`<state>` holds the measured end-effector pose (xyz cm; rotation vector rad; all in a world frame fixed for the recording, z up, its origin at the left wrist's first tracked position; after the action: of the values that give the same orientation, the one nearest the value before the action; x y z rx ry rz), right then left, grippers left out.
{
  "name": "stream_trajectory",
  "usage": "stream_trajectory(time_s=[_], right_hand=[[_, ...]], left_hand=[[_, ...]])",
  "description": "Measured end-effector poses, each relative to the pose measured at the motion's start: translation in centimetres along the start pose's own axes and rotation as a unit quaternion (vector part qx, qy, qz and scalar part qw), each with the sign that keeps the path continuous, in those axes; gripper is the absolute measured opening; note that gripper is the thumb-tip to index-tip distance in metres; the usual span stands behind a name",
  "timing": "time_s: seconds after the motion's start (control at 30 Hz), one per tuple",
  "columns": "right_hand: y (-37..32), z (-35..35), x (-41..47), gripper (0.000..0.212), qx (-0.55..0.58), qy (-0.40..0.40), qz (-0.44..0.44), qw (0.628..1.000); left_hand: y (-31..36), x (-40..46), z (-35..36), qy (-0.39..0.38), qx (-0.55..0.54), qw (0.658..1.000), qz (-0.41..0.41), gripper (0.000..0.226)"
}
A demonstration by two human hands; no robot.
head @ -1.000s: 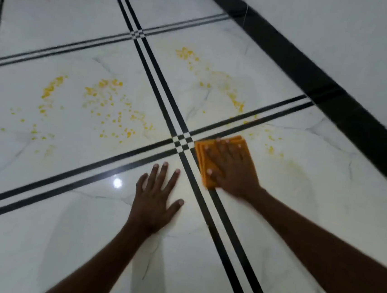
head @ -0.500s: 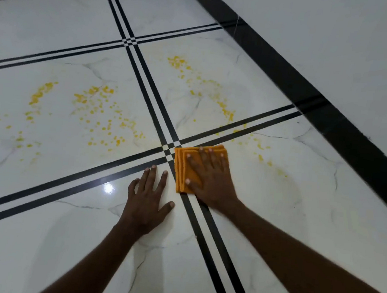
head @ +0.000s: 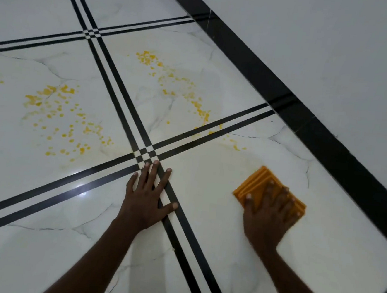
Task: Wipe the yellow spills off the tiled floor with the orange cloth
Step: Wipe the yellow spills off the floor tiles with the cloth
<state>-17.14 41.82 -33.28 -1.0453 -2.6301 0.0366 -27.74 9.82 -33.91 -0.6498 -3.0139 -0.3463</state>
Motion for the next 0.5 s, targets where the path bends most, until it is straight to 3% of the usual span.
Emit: stream_trajectory(time_s=[0.17,0.3,0.4,0.5], right_hand=[[-7.9,4.1,10.2,0.085,0.034,-0.004,0.002,0.999],[-15.7,4.3,8.2,0.082,0.061,-0.011,-0.121,0.991],[-12.8,2.5,3.8,0.078,0.078,-0.031,-0.211,0.974],[-4.6,0.6,1.8,0.077,0.071,-0.033,-0.186,0.979]], left_hand=[[0.1,0.3,0.4,-0.02,0.009,1.0,0.007,0.098],[-0.1,0.5,0.7,-0.058,-0.001,0.998,0.004,0.102],[-0.1,0.7,0.4,-0.069,-0.006,0.998,-0.001,0.102],[0.1,0.6,-0.1,-0.057,-0.01,0.998,-0.007,0.102]])
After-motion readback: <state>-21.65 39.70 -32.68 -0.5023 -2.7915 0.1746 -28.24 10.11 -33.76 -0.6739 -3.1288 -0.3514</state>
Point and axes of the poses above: each hand's wrist, its own x-axis towards the middle knuckle, its own z-axis out of the palm, y = z × x, the point moved 6 cm from there along x, towards the middle knuckle, and after that the axes turned 13 degrees about y, right-handed, at the moved point
